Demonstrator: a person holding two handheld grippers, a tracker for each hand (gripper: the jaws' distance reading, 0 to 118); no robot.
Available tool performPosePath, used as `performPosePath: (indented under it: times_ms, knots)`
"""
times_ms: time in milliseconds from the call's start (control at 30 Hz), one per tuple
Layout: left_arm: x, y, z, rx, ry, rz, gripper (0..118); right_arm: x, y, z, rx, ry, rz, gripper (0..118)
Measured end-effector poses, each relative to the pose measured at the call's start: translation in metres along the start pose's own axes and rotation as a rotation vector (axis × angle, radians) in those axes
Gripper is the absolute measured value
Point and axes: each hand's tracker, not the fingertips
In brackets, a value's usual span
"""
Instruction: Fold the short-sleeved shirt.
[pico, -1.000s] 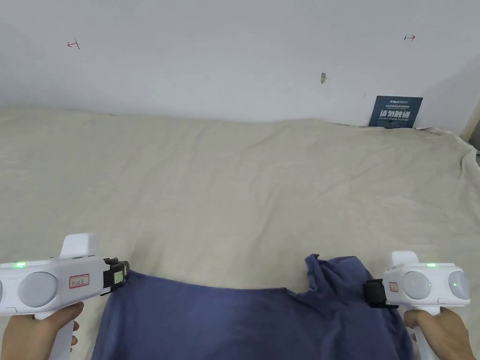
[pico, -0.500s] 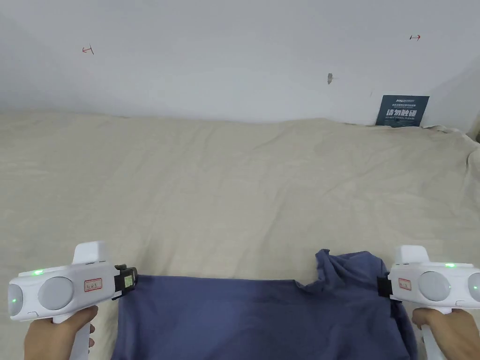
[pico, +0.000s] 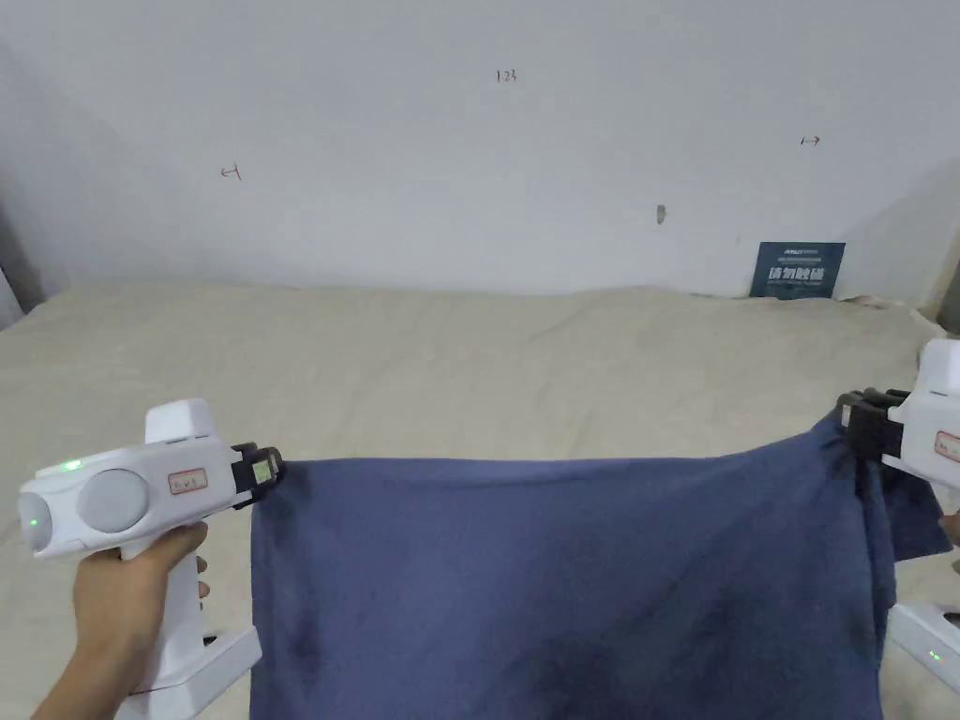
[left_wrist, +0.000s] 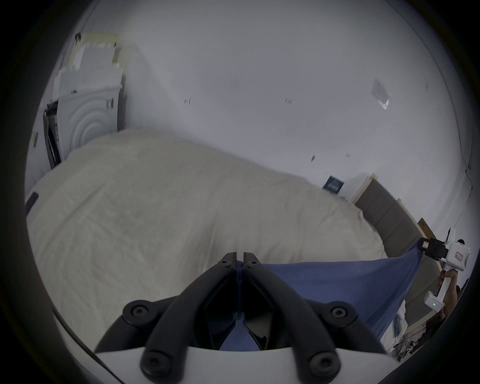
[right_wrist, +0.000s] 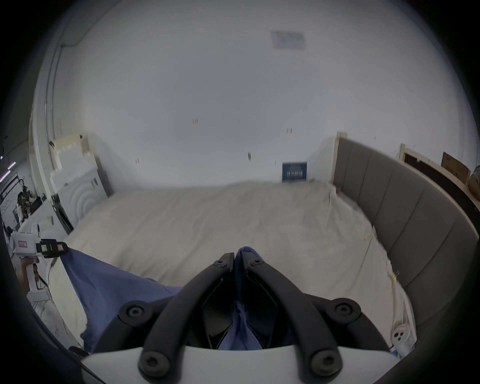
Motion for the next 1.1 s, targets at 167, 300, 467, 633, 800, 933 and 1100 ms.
performPosePath:
  times_ms: [167, 300, 467, 633, 800, 933, 1100]
  knots:
    - [0.025, 0.06, 0.029, 0.101, -0.018, -0.035, 1, -0.004, 0.053, 0.032, 0.129, -0.014, 0.025, 3]
    - [0.047, 0.106, 0.044, 0.172, -0.021, -0.069, 1, -0.007, 0.098, 0.046, 0.212, -0.022, 0.032, 3]
    - [0.072, 0.159, 0.057, 0.253, -0.032, -0.093, 1, -0.009, 0.152, 0.058, 0.321, -0.045, 0.077, 3]
    - [0.093, 0.207, 0.066, 0.324, -0.035, -0.112, 1, -0.012, 0.204, 0.065, 0.409, -0.057, 0.094, 3]
    - [0.112, 0.246, 0.064, 0.366, -0.024, -0.141, 1, -0.011, 0.243, 0.061, 0.454, -0.063, 0.105, 3]
    - [0.119, 0.255, 0.04, 0.359, 0.005, -0.177, 1, -0.004, 0.244, 0.039, 0.442, -0.079, 0.113, 3]
    - [0.127, 0.236, -0.008, 0.341, 0.07, -0.234, 1, 0.004, 0.218, -0.009, 0.375, -0.136, 0.144, 3]
